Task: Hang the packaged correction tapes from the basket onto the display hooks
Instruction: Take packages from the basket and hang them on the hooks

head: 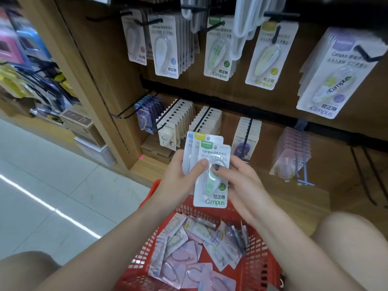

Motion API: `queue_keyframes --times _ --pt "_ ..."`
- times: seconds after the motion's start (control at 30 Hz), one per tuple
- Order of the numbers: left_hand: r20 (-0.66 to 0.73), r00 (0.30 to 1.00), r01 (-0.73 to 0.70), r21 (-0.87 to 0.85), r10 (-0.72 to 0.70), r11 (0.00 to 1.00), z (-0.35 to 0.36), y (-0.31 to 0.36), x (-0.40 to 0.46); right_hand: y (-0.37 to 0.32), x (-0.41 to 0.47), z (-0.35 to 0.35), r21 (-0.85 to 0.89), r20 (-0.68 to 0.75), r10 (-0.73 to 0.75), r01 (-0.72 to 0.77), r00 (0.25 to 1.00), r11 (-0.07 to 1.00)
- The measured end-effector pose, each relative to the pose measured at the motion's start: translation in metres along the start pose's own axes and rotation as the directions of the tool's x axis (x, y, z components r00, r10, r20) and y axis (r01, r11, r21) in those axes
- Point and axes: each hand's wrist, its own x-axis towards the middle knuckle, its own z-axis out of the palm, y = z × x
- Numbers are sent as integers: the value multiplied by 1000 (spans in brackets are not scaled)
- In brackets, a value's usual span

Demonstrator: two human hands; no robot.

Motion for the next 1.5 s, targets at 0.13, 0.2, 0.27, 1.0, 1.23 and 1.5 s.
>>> queue_keyframes --times 0.13,0.2,0.27,1.0,1.23,1.5 --pt "-11 1000 -20 9 20 1000 -2 10 11 -15 1 5 -6 -52 7 -7 999 1000" --pt "-20 999 -31 15 31 999 -5 17 16 -22 2 8 -15 -59 2 -3 998 1000" --pt "-37 999 -30 20 31 999 -8 24 21 -28 4 12 -2 -54 -5 5 999 1000" --pt "-234 939 -246 66 254 967 -59 58 54 -126 75 96 -367 -80 -576 513 813 776" --pt "-215 936 -276 44 279 960 -58 61 53 -123 72 98 -425 -62 -635 556 770 715" --pt "-217 938 -261 71 270 963 -57 59 50 -126 78 104 -415 -108 -616 528 780 741"
